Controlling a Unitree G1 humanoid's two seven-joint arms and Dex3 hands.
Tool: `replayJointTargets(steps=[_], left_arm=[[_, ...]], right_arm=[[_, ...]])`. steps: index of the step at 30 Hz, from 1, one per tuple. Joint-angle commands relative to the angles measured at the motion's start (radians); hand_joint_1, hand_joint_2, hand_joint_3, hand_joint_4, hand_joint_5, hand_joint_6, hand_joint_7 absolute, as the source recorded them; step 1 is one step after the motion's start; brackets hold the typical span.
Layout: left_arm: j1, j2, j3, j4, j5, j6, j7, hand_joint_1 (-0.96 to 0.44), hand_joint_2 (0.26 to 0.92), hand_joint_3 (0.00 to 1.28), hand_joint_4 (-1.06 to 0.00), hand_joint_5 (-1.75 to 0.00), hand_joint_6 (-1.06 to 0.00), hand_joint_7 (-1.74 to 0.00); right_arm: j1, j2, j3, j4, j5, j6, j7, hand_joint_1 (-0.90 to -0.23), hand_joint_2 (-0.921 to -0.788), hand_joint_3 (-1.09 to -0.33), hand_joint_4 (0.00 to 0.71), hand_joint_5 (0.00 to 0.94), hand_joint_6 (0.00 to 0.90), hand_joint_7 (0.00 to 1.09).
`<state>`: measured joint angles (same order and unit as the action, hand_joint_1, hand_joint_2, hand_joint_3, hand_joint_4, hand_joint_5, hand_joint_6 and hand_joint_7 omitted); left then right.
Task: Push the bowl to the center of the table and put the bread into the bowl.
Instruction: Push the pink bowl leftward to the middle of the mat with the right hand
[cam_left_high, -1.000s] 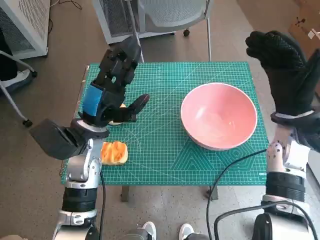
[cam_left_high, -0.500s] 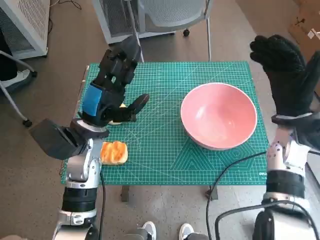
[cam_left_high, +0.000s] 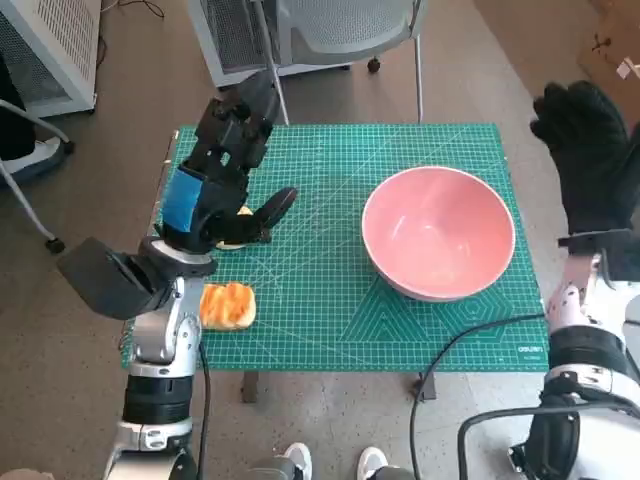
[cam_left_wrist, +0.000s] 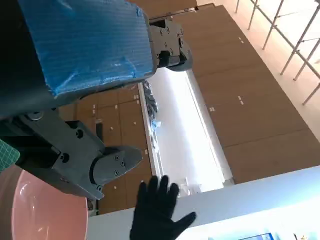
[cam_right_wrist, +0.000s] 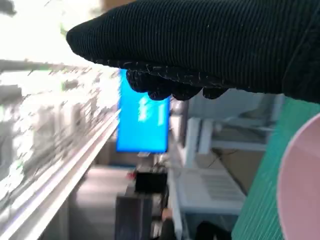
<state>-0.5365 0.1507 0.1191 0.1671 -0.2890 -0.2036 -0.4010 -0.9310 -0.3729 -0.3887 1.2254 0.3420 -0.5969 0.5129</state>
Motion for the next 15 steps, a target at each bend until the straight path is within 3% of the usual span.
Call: replayJointTargets(steps=[1, 7, 15], left_arm=[[0.004, 0.0, 0.005, -0.013, -0.006, -0.009, 0.002, -0.14, 0.63, 0.74, -0.09, -0.09, 0.0, -0.52], [0.011, -0.004, 0.004, -0.028, -0.007, -0.002, 0.008, -0.14, 0.632, 0.75, -0.09, -0.1, 0.0, -0.52], [0.021, -0.006, 0.004, -0.038, -0.005, -0.003, 0.015, -0.14, 0.631, 0.75, -0.09, -0.11, 0.0, -0.52]], right_arm=[[0.005, -0.005, -0.002, 0.045, -0.031, 0.046, -0.059, -0.623, -0.921, -0.824, 0.273, 0.016, 0.401, 0.02], [0.013, -0.018, -0.007, 0.071, -0.055, 0.102, -0.107, -0.634, -0.921, -0.803, 0.284, 0.016, 0.41, 0.03], [0.029, -0.022, -0.006, 0.094, -0.082, 0.168, -0.17, -0.601, -0.921, -0.805, 0.291, 0.013, 0.425, 0.03]])
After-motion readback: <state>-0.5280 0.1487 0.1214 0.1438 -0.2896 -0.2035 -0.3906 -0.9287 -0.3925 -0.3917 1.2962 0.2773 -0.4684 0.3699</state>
